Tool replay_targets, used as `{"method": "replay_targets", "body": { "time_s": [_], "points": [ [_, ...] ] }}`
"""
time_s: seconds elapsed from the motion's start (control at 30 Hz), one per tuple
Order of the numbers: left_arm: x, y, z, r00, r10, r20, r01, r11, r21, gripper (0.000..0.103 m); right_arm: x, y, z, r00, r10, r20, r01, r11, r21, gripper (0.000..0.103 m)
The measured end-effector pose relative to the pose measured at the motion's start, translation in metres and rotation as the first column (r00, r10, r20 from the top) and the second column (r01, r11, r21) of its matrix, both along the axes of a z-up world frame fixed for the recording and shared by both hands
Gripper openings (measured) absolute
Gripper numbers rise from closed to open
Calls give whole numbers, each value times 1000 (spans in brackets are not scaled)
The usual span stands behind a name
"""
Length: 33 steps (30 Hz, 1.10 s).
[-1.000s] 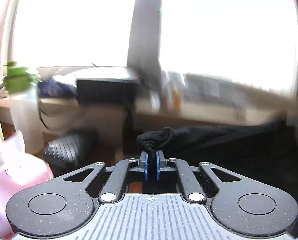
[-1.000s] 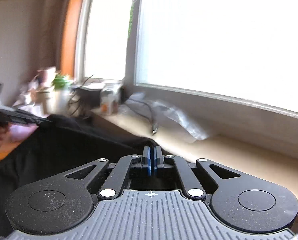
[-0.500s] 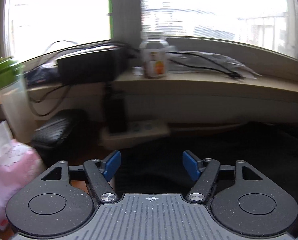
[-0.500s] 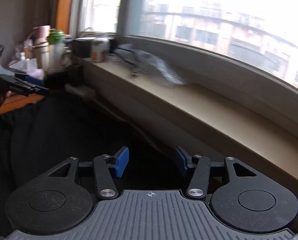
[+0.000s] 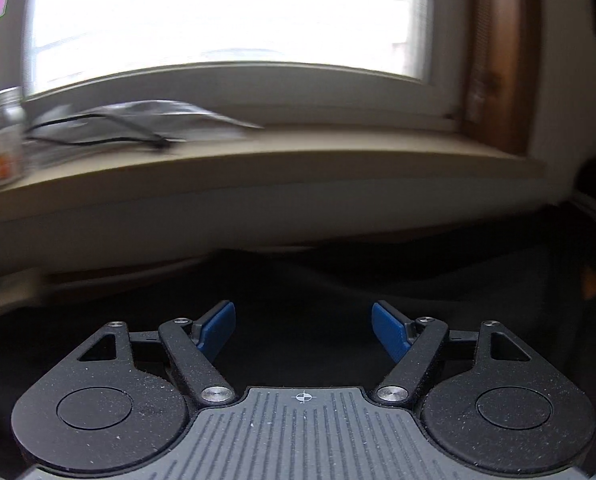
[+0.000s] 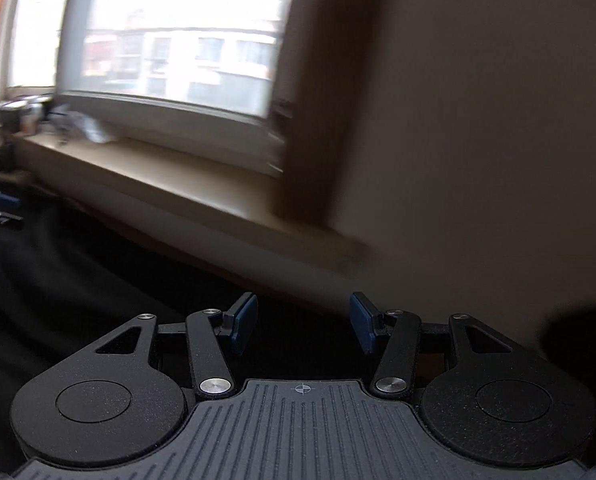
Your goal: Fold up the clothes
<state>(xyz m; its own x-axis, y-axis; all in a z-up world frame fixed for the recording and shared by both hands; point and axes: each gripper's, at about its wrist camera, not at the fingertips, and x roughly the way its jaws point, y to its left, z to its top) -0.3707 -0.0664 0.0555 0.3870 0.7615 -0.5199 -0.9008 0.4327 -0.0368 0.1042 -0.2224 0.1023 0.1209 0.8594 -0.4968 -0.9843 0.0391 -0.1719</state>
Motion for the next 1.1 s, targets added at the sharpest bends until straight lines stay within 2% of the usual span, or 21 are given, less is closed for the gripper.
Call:
{"method": "replay_targets", "body": {
  "time_s": [0.13, 0.2, 0.27, 0.43, 0.53, 0.6, 0.63, 0.77, 0.83, 0.93, 1.0, 1.1],
  "points": [
    [20, 0, -18, 999, -35, 14, 35, 999, -17, 78, 28, -12, -46, 993, -68, -93, 63, 997, -48, 52],
    [24, 4, -24, 1000, -29, -7, 29, 999, -45, 79, 33, -10, -70, 987, -76, -145, 67, 996, -65, 52],
    [19, 10, -25, 1000, -20, 22, 21, 998, -65, 79, 31, 0, -89, 980, -75, -184, 62, 995, -73, 53],
    [10, 20, -29, 998, 4, 67, 4, 993, -120, 79, 27, 24, -116, 979, -82, -187, 61, 992, -114, 53],
    [10, 21, -29, 998, 1, 61, 6, 993, -119, 79, 33, 24, -119, 984, -82, -160, 57, 986, -154, 47],
    [8, 19, -29, 998, 0, 58, 7, 993, -118, 79, 37, 22, -117, 986, -81, -149, 55, 984, -168, 10],
    [8, 19, -29, 998, -1, 61, 8, 993, -119, 79, 39, 19, -114, 988, -88, -129, 66, 984, -167, 5],
    [6, 20, -30, 998, -5, 69, 13, 993, -121, 79, 52, -5, -73, 986, -163, -11, 163, 985, -54, 3],
    [6, 20, -30, 997, -7, 72, 15, 992, -123, 79, 66, -18, -45, 968, -247, 45, 246, 969, 27, 3],
    [7, 20, -30, 998, -8, 67, 16, 992, -122, 79, 91, -31, -15, 933, -356, 46, 350, 930, 110, 3],
    [8, 20, -30, 998, -10, 64, 18, 992, -122, 79, 100, -33, -10, 917, -395, 53, 385, 914, 130, 3],
    [8, 19, -31, 998, -11, 63, 19, 992, -122, 80, 108, -32, -17, 917, -394, 56, 388, 917, 93, 4]
  ]
}}
